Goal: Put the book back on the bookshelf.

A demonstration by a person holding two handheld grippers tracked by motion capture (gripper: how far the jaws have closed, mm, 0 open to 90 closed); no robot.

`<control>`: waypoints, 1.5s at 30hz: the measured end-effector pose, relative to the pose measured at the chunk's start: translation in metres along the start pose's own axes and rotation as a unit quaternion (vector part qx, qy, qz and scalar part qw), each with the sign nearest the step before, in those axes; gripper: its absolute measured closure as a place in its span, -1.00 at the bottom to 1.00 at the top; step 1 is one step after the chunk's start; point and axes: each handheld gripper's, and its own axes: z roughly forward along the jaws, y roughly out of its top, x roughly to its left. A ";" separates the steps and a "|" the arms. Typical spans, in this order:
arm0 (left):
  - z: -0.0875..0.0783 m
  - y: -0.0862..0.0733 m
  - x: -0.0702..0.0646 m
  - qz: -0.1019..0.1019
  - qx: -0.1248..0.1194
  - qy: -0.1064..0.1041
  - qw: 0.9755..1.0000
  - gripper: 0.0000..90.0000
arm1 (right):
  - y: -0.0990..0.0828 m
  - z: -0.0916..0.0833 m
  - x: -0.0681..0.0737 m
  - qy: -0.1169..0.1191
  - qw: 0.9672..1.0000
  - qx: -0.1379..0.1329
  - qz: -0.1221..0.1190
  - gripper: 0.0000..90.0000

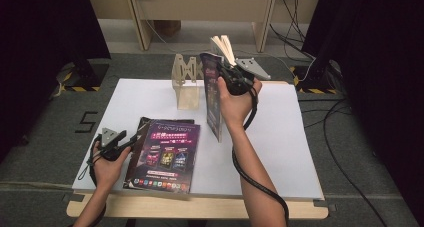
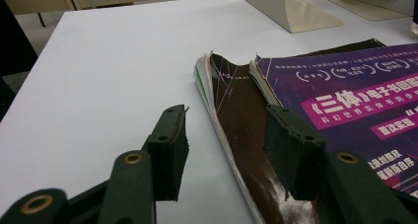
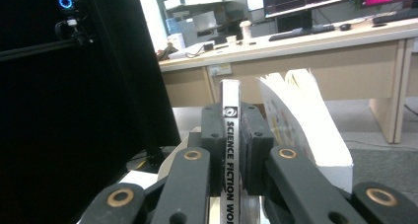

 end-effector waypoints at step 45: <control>0.000 0.000 -0.001 0.004 -0.002 0.000 1.000 0.13 | 0.008 0.042 0.005 -0.016 1.000 -0.019 -0.011 0.86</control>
